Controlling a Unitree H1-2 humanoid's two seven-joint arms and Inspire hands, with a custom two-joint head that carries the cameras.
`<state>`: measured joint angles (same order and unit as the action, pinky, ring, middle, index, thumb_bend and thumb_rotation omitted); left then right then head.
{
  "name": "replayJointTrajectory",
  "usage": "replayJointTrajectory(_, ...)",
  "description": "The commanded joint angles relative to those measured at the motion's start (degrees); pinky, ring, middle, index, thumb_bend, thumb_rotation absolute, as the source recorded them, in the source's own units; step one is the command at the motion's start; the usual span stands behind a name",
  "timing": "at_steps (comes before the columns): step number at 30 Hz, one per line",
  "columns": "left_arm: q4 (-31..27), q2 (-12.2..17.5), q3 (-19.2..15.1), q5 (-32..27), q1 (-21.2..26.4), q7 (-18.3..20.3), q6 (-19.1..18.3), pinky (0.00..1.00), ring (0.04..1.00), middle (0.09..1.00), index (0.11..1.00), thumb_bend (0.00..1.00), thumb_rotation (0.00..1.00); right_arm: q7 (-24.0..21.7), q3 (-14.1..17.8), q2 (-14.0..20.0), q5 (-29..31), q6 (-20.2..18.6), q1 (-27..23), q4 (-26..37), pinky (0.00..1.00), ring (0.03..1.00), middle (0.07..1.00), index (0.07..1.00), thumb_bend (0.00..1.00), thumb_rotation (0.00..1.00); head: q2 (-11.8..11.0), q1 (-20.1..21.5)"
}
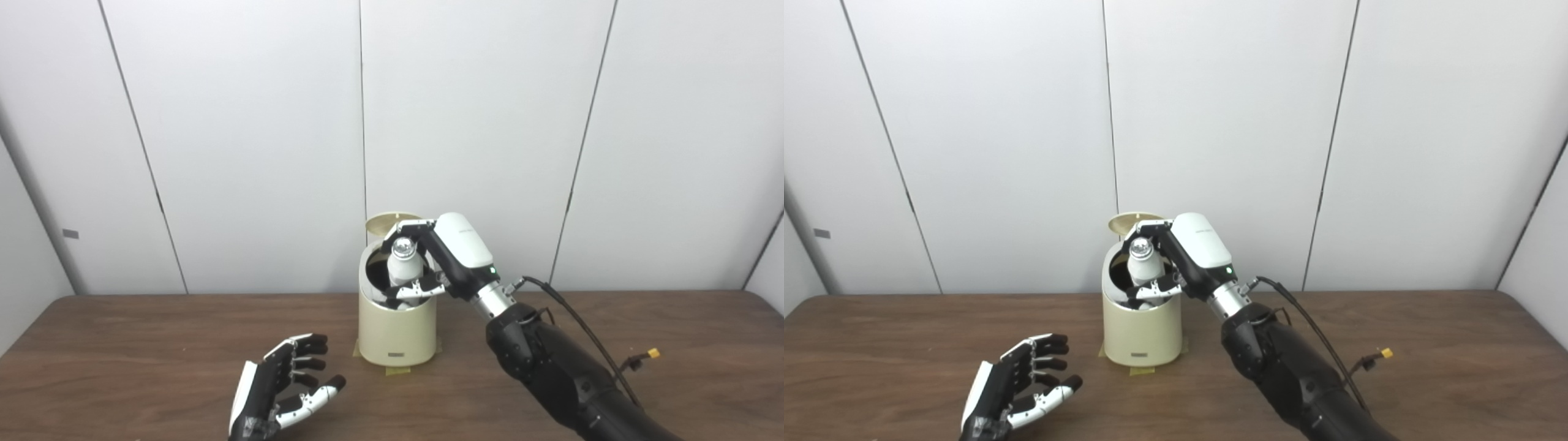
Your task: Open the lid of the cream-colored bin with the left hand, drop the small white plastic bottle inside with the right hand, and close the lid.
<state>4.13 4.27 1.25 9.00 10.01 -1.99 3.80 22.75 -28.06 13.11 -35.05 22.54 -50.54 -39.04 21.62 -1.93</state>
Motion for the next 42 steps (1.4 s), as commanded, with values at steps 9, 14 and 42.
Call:
replayJointTrajectory(9,-1.2,0.2,0.0,0.1,1.7,-0.3,1.9,0.54,0.655,0.713,0.731,0.68,0.07,-8.2,3.1,2.1,-3.5,-4.4,1.7,8.8,0.38,0.468,0.605,0.499,0.52,0.14,0.0,0.4)
replayJointTrajectory(14,-1.3,0.5,0.1,0.3,1.6,-0.2,1.8,0.55,0.652,0.709,0.727,0.67,0.07,-10.7,4.3,2.1,-4.0,-5.3,2.5,10.2,0.39,0.479,0.613,0.498,0.52,0.15,0.1,0.5)
replayJointTrajectory(42,-1.1,0.5,0.3,0.4,1.7,-0.2,1.6,0.56,0.657,0.712,0.720,0.68,0.06,-13.7,7.8,1.2,-4.1,-6.6,5.5,13.7,0.35,0.452,0.701,0.782,0.84,0.17,0.2,0.6)
